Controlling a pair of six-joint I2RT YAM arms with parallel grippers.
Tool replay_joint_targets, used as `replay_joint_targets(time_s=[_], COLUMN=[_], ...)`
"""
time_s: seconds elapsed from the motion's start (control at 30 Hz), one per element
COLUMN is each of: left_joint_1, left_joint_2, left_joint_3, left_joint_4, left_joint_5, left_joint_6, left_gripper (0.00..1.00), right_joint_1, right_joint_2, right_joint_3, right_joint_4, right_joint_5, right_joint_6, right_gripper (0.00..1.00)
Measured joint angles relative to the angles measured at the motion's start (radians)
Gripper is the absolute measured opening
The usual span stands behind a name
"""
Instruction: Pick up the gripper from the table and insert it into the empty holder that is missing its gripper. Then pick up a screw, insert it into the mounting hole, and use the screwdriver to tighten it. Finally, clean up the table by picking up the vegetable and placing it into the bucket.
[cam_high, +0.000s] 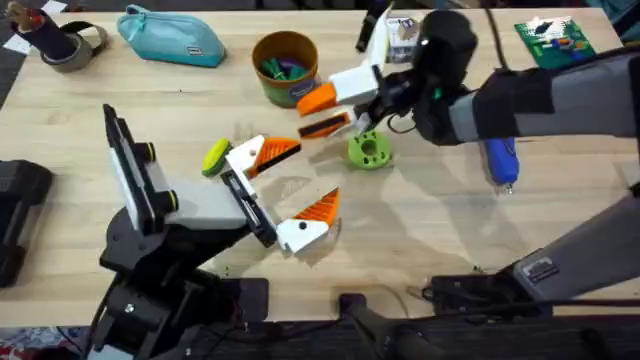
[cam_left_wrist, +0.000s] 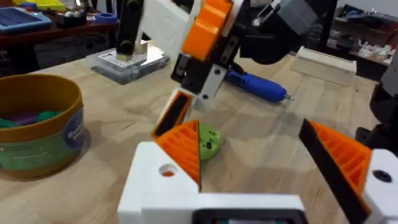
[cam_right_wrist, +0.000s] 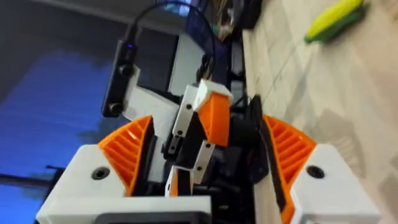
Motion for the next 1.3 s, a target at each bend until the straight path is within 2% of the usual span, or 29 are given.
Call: replay_joint_targets(time_s=[0.17, 0.27, 0.37, 0.53, 0.7, 0.83, 0.87, 0.93, 1.13, 1.3], left_joint_1=[0.000, 0.000, 0.000, 0.000, 0.000, 0.000, 0.000, 0.000, 0.000, 0.000], left_joint_2=[0.000, 0.000, 0.000, 0.000, 0.000, 0.000, 0.000, 0.000, 0.000, 0.000], left_joint_3=[0.000, 0.000, 0.000, 0.000, 0.000, 0.000, 0.000, 0.000, 0.000, 0.000], left_joint_4=[0.000, 0.000, 0.000, 0.000, 0.000, 0.000, 0.000, 0.000, 0.000, 0.000], left_joint_5=[0.000, 0.000, 0.000, 0.000, 0.000, 0.000, 0.001, 0.001, 0.001, 0.000], left_joint_6=[0.000, 0.000, 0.000, 0.000, 0.000, 0.000, 0.000, 0.000, 0.000, 0.000], left_gripper=[0.990, 0.990, 0.990, 0.990, 0.990, 0.990, 0.990, 0.990, 0.990, 0.990], right_joint_1=[-0.070, -0.108, -0.140, -0.187, -0.221, -0.239, -0.255, -0.265, -0.269, -0.259], right_joint_2=[0.000, 0.000, 0.000, 0.000, -0.001, -0.027, -0.098, -0.156, -0.376, -0.532], right_joint_3=[0.004, 0.005, 0.006, 0.024, 0.129, 0.233, 0.274, 0.296, 0.333, 0.338], right_joint_4=[0.209, 0.260, 0.226, 0.049, -0.214, -0.572, -0.871, -1.028, -1.324, -1.556], right_joint_5=[0.016, 0.062, 0.141, 0.291, 0.400, 0.490, 0.587, 0.656, 0.836, 0.968], right_joint_6=[0.082, 0.111, 0.097, 0.002, -0.159, -0.353, -0.528, -0.632, -0.879, -1.006], right_gripper=[0.996, 0.996, 0.996, 0.997, 0.997, 0.997, 0.996, 0.996, 0.997, 0.997])
